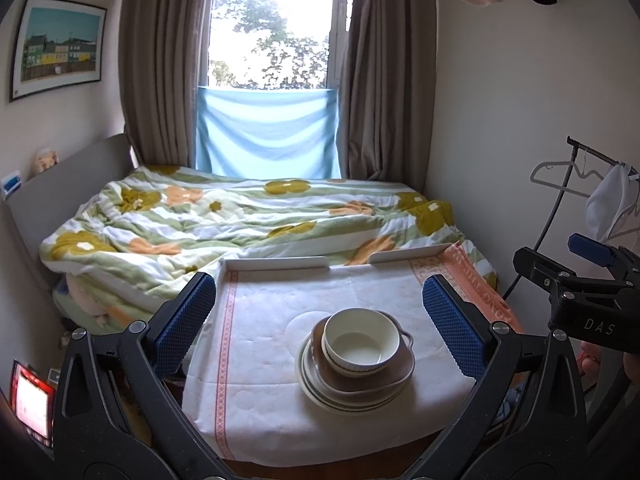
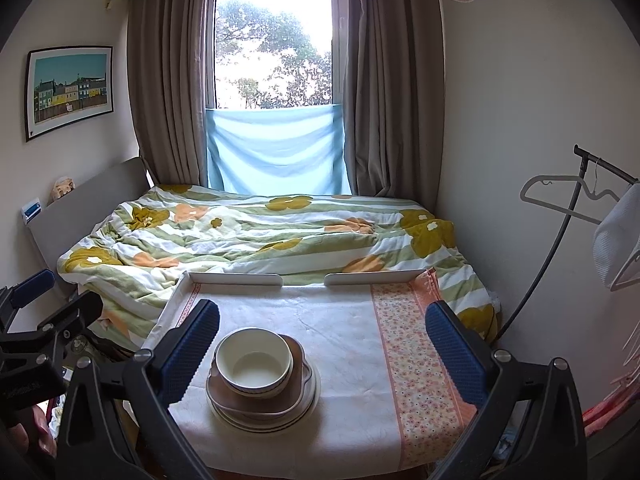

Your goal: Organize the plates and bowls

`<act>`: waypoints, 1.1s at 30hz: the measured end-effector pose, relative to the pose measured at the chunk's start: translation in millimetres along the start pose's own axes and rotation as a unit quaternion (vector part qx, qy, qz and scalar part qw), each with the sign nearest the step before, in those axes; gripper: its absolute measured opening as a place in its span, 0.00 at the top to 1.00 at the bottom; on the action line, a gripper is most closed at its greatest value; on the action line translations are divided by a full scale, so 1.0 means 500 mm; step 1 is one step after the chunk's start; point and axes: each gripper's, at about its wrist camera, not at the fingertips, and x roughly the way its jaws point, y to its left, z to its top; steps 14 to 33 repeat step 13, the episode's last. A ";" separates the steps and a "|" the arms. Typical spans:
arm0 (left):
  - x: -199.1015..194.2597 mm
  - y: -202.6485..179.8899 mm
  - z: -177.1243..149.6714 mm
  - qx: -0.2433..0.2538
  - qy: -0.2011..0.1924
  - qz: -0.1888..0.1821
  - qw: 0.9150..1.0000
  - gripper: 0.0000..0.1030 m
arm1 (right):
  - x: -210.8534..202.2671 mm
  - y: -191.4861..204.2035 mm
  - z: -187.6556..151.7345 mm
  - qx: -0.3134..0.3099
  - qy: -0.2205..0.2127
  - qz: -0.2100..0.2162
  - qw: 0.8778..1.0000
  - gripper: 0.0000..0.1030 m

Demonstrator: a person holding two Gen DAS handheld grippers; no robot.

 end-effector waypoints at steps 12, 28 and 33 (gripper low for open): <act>-0.024 -0.028 -0.019 0.024 -0.050 0.153 0.987 0.00 | 0.009 -0.038 0.004 0.007 0.001 -0.005 1.000 0.01; -0.024 -0.027 -0.018 0.024 -0.050 0.143 0.988 0.00 | 0.009 -0.029 0.001 0.005 0.002 -0.005 1.000 0.01; -0.024 -0.027 -0.018 0.024 -0.050 0.143 0.988 0.00 | 0.009 -0.029 0.001 0.005 0.002 -0.005 1.000 0.01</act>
